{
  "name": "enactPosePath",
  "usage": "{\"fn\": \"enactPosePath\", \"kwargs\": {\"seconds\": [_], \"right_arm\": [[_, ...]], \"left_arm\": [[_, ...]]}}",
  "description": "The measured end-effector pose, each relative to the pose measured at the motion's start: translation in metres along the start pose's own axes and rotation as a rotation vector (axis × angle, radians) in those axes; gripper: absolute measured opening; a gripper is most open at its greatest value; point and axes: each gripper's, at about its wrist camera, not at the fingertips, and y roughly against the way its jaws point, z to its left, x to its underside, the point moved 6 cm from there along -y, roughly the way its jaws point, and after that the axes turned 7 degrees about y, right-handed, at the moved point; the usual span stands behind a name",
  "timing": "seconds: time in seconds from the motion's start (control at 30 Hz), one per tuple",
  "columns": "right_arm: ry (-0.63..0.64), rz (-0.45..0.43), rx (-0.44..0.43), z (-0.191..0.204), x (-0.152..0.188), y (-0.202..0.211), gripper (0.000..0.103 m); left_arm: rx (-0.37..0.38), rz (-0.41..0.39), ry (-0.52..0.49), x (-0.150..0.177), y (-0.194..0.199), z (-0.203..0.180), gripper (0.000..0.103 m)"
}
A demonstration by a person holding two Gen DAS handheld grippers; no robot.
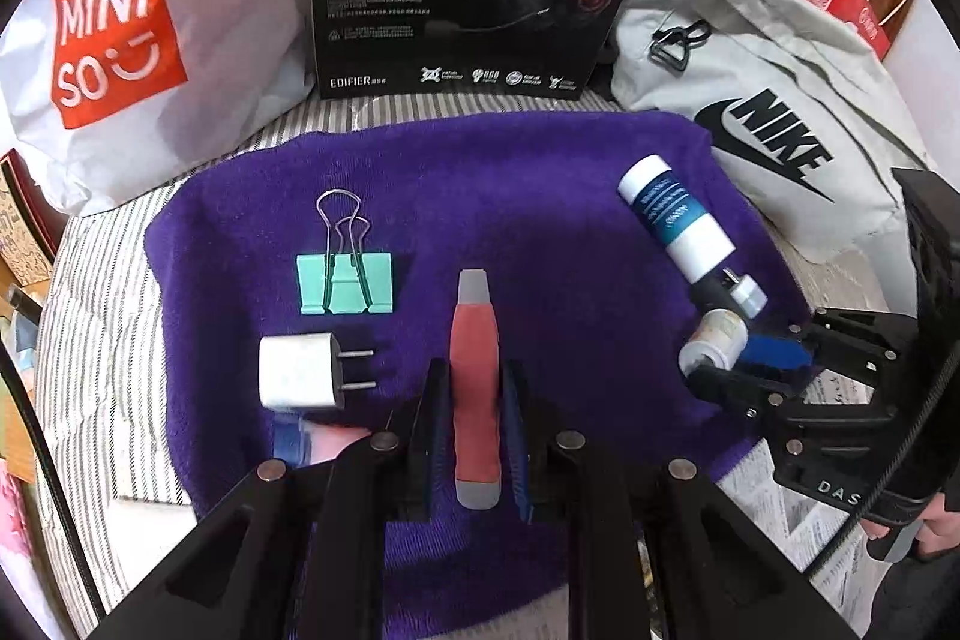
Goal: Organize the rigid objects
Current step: 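Carry the pink marker and white pill bottle onto the towel with both grippers, then open both grippers to release the marker and pill bottle on the towel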
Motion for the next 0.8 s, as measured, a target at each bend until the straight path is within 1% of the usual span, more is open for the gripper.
{"fn": "enactPosePath", "kwargs": {"seconds": [0.27, 0.6, 0.8], "right_arm": [[-0.002, -0.008, -0.008, -0.004, -0.002, -0.004, 0.031], [0.011, -0.008, -0.005, -0.007, -0.01, -0.007, 0.031], [0.017, -0.013, 0.004, -0.006, -0.011, -0.009, 0.031]], "left_arm": [[-0.02, 0.028, 0.007, -0.004, -0.023, 0.002, 0.017], [-0.052, 0.029, -0.014, -0.012, -0.03, 0.009, 0.017], [-0.097, 0.011, -0.044, -0.009, -0.033, 0.006, 0.017]]}}
